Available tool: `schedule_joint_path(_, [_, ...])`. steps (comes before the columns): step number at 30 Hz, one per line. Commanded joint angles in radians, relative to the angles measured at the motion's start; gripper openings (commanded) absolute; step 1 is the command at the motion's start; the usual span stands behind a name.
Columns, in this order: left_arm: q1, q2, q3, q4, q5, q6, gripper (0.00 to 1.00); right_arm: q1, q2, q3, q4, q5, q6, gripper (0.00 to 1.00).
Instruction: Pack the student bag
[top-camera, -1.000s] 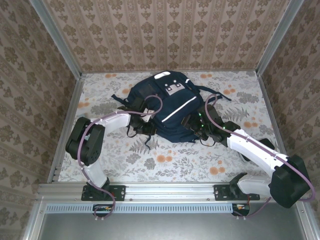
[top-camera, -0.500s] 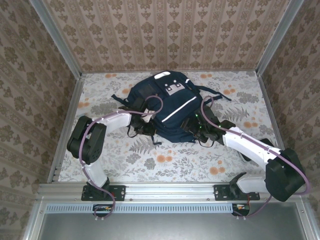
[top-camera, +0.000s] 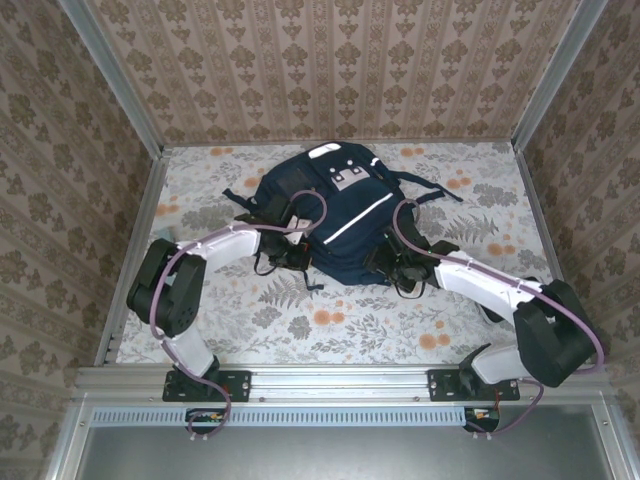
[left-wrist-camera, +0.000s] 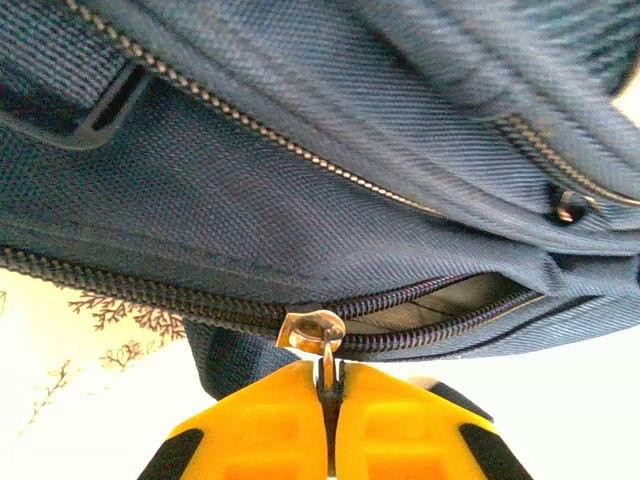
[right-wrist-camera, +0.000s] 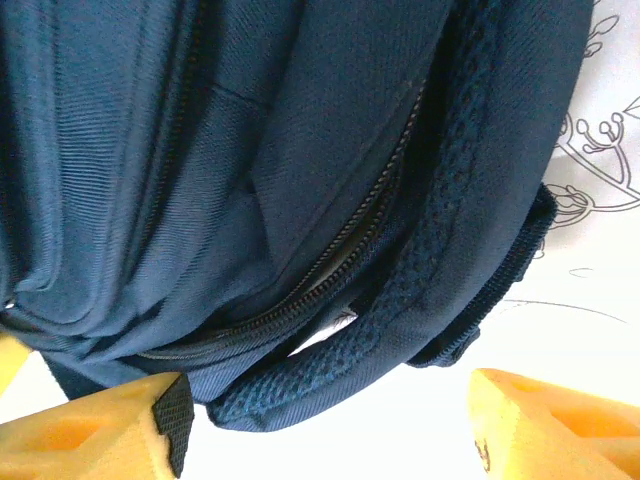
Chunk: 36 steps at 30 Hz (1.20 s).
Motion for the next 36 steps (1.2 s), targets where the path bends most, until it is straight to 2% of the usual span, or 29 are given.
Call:
schedule_joint_path(1, [-0.035, -0.059, -0.019, 0.003, 0.015, -0.008, 0.00, 0.012, 0.041, -0.011, 0.017, 0.004, 0.008, 0.72])
schedule_joint_path(6, [-0.110, -0.082, -0.055, 0.076, 0.060, -0.056, 0.00, 0.021, 0.085, -0.026, 0.104, -0.033, 0.028, 0.62])
schedule_joint_path(11, [-0.201, -0.078, -0.058, 0.164, 0.082, -0.116, 0.00, 0.033, 0.119, -0.053, 0.235, -0.074, 0.059, 0.40])
schedule_joint_path(15, [-0.242, -0.078, -0.059, 0.240, 0.091, -0.169, 0.00, 0.043, 0.134, -0.077, 0.342, -0.103, 0.086, 0.31])
schedule_joint_path(19, [-0.281, -0.057, -0.057, 0.308, 0.103, -0.217, 0.00, 0.044, 0.135, -0.092, 0.412, -0.127, 0.106, 0.31])
schedule_joint_path(22, [-0.283, -0.056, -0.058, 0.306, 0.086, -0.244, 0.08, 0.045, 0.092, -0.105, 0.376, -0.083, 0.107, 0.35])
schedule_joint_path(24, [-0.273, -0.075, -0.068, 0.296, 0.083, -0.249, 0.17, 0.043, 0.046, -0.119, 0.330, -0.043, 0.101, 0.40])
schedule_joint_path(29, [-0.200, -0.162, -0.118, 0.255, 0.087, -0.254, 0.48, 0.043, -0.076, -0.111, 0.132, 0.079, 0.028, 0.50])
schedule_joint_path(32, [-0.132, -0.232, -0.160, 0.234, 0.092, -0.273, 0.61, 0.060, -0.108, -0.070, 0.012, 0.126, -0.046, 0.53])
schedule_joint_path(36, [-0.046, -0.315, -0.202, 0.213, 0.064, -0.315, 0.67, 0.151, -0.081, 0.048, -0.100, 0.210, -0.143, 0.55])
